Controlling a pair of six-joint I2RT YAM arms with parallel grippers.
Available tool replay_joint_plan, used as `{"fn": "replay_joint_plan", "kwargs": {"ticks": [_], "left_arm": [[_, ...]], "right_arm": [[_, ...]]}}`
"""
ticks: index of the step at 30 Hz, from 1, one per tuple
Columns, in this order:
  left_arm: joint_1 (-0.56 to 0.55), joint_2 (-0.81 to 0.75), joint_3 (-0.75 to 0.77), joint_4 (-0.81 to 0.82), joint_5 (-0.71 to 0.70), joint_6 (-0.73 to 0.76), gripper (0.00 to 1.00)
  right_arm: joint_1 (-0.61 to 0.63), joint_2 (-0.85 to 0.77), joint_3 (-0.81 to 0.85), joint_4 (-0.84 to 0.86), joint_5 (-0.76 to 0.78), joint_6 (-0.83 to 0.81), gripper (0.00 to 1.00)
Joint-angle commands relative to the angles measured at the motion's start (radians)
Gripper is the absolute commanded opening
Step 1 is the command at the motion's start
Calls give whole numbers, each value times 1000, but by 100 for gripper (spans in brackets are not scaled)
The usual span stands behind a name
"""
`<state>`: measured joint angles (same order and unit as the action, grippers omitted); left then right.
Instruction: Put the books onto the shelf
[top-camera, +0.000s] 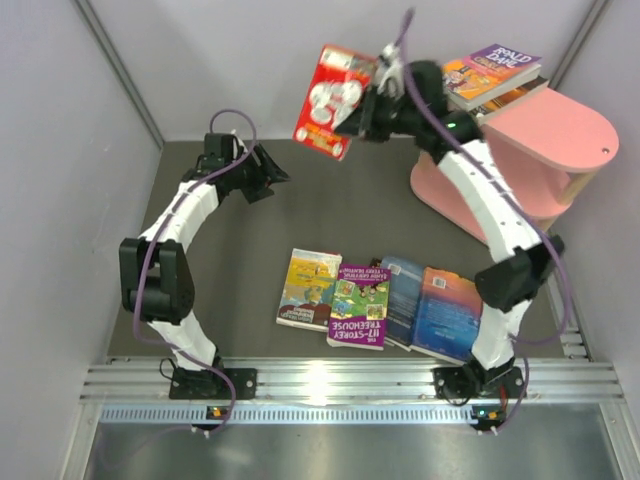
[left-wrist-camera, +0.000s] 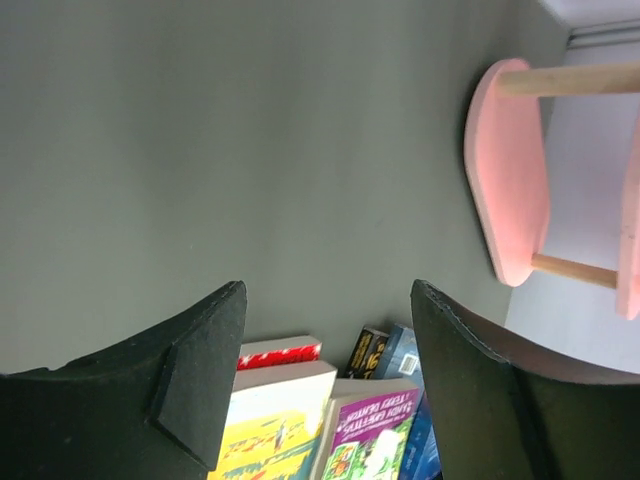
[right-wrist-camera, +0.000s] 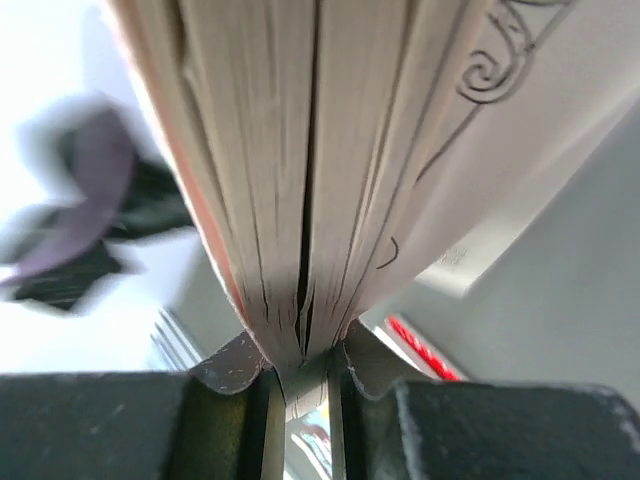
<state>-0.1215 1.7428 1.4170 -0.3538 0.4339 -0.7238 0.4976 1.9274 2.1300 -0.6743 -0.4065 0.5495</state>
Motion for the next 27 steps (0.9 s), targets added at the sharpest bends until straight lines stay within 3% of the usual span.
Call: {"fn": "replay_joint_plan", "kwargs": {"ticks": [1,6,9,12,15,23,27], "left_arm": [[2,-25,-35,-65,-14,46,72],[2,-89,-116,-50,2,38,71],[2,-112,-173,-14,26,20,70],[2,-118,-202,6,43,11,70],[0,-121,-213,15,54,7,69],[0,-123,-239,30,95,6,69],[0,-127,-254,33,106,9,69]], "right_arm": [[-108,-226,114,44,11,4,0],[-287,-381,139,19,-46,101,0],[-479,-453,148,-53,-93,165,0],[-759,-479,168,-161,-233,210,0],[-885,-472,215,-336,-304,153,0],[-1087,-410,237,-720,-394,27,0],[-1174,-386,199,-722,-411,-5,0]]}}
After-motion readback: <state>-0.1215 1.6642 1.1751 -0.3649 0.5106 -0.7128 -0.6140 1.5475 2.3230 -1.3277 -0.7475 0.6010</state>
